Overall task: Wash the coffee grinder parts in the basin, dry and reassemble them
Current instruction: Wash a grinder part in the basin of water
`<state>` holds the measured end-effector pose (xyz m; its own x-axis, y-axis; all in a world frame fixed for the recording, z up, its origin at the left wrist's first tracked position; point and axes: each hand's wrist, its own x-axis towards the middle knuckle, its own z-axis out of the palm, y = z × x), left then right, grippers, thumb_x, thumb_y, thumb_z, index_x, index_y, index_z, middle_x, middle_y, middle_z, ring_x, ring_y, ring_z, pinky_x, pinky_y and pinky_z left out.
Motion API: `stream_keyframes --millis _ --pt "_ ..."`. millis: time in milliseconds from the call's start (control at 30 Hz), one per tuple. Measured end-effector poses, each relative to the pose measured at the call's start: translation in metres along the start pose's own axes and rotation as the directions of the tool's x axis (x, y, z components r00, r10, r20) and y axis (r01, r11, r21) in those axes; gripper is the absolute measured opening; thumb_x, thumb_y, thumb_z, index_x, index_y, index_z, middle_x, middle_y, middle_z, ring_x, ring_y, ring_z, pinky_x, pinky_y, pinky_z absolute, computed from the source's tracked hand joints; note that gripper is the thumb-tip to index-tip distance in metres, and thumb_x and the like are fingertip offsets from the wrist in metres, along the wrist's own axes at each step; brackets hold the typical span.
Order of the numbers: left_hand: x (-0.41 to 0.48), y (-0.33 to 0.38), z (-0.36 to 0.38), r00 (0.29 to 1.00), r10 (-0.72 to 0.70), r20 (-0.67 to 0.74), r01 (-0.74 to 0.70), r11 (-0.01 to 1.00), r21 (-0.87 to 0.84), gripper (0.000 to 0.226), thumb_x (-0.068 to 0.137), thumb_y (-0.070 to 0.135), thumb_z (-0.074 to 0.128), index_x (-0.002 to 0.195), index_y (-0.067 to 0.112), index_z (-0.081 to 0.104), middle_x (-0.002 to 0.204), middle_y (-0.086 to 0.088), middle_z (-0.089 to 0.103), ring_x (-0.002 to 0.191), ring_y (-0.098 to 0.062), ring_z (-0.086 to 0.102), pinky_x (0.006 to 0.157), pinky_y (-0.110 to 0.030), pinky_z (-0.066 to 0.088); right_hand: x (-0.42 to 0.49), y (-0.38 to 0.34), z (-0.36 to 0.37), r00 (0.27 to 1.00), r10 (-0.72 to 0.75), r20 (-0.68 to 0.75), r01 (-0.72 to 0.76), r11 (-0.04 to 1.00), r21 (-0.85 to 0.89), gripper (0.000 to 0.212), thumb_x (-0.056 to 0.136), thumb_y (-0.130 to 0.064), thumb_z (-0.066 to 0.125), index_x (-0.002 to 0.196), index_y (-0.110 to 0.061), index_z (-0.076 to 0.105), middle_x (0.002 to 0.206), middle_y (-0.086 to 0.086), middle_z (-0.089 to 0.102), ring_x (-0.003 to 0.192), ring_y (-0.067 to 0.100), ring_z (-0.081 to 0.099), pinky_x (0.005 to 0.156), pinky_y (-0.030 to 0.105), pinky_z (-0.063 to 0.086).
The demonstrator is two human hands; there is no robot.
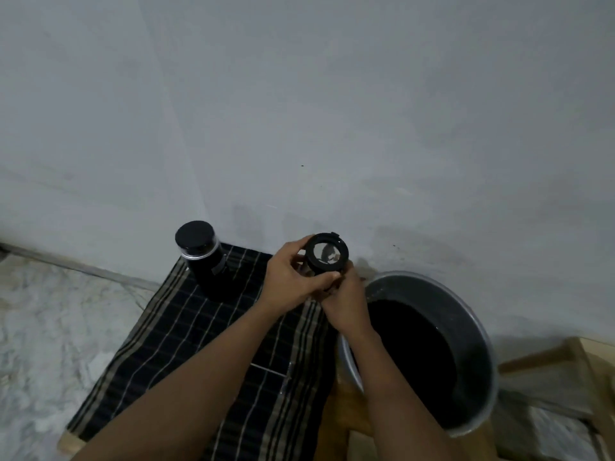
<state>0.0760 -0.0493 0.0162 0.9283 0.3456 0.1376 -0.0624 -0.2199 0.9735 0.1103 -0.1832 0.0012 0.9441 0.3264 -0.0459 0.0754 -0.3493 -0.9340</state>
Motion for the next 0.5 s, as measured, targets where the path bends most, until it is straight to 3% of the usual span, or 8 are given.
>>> stream_keyframes --millis 67,133,200,267,333,433,500 --pt "-0.003 -0.018 -0.017 0.996 -0.085 0.018 0.086 0.995 -0.043 0.059 0.075 0.033 0.091 0.129 0.022 0.069 0.12 0.004 0.073 0.111 -0.01 0.07 0.095 -0.032 0.058 0.003 0.009 0.024 0.999 0.047 0.004 -0.047 0.998 -0.029 0.053 0.073 -0.029 0.082 0.119 -0.043 0.06 0.116 -0.01 0.07 0.107 0.01 0.068 0.088 0.035 0.058" --pt "-0.003 -0.04 -0.031 0.985 -0.174 0.018 0.175 0.982 -0.066 0.039 0.09 0.032 0.078 0.127 0.021 0.072 0.118 0.004 0.075 0.111 -0.01 0.07 0.099 -0.037 0.057 0.003 0.02 0.046 0.997 0.081 -0.007 -0.081 0.993 -0.089 0.054 0.077 -0.015 0.084 0.125 -0.025 0.062 0.117 -0.006 0.07 0.108 0.012 0.067 0.086 0.025 0.055" --pt "-0.003 -0.064 -0.039 0.963 -0.267 0.039 0.269 0.961 -0.062 0.032 0.097 0.023 0.07 0.128 0.018 0.071 0.118 0.003 0.074 0.113 -0.011 0.069 0.103 -0.039 0.055 0.001 0.03 0.061 0.988 0.156 -0.005 -0.155 0.985 -0.078 0.065 0.076 -0.005 0.085 0.133 -0.018 0.058 0.121 -0.003 0.068 0.11 0.012 0.063 0.083 0.007 0.049" --pt "-0.002 -0.084 -0.044 0.94 -0.332 0.072 0.336 0.941 -0.048 0.035 0.098 0.019 0.069 0.132 0.016 0.068 0.12 0.001 0.073 0.117 -0.015 0.068 0.105 -0.039 0.054 0.0 0.04 0.075 0.978 0.209 -0.015 -0.209 0.971 -0.119 0.069 0.077 -0.007 0.086 0.138 -0.015 0.055 0.124 -0.002 0.066 0.112 0.011 0.059 0.076 -0.003 0.041" --pt "-0.002 -0.098 -0.046 0.923 -0.372 0.096 0.377 0.926 -0.029 0.039 0.098 0.02 0.067 0.137 0.014 0.064 0.127 -0.003 0.071 0.12 -0.016 0.066 0.106 -0.039 0.053 0.0 0.042 0.086 0.969 0.245 -0.02 -0.245 0.96 -0.138 0.066 0.081 -0.012 0.084 0.14 -0.015 0.054 0.124 -0.004 0.065 0.114 0.012 0.059 0.075 -0.002 0.04" --pt "-0.001 -0.106 -0.047 0.902 -0.416 0.113 0.419 0.908 -0.006 0.04 0.102 0.02 0.062 0.141 0.013 0.06 0.132 -0.007 0.068 0.121 -0.017 0.065 0.107 -0.04 0.052 0.0 0.045 0.1 0.952 0.304 -0.046 -0.307 0.94 -0.149 0.062 0.084 -0.017 0.082 0.139 -0.016 0.053 0.127 0.001 0.066 0.117 0.02 0.062 0.086 0.019 0.047" --pt "0.0 -0.11 -0.05 0.896 -0.433 0.094 0.435 0.901 0.006 0.038 0.103 0.02 0.059 0.14 0.012 0.06 0.131 -0.006 0.068 0.121 -0.019 0.064 0.108 -0.041 0.051 0.0 0.047 0.107 0.941 0.332 -0.06 -0.337 0.928 -0.158 0.061 0.086 -0.017 0.079 0.139 -0.018 0.051 0.127 0.003 0.066 0.116 0.022 0.063 0.088 0.026 0.048"
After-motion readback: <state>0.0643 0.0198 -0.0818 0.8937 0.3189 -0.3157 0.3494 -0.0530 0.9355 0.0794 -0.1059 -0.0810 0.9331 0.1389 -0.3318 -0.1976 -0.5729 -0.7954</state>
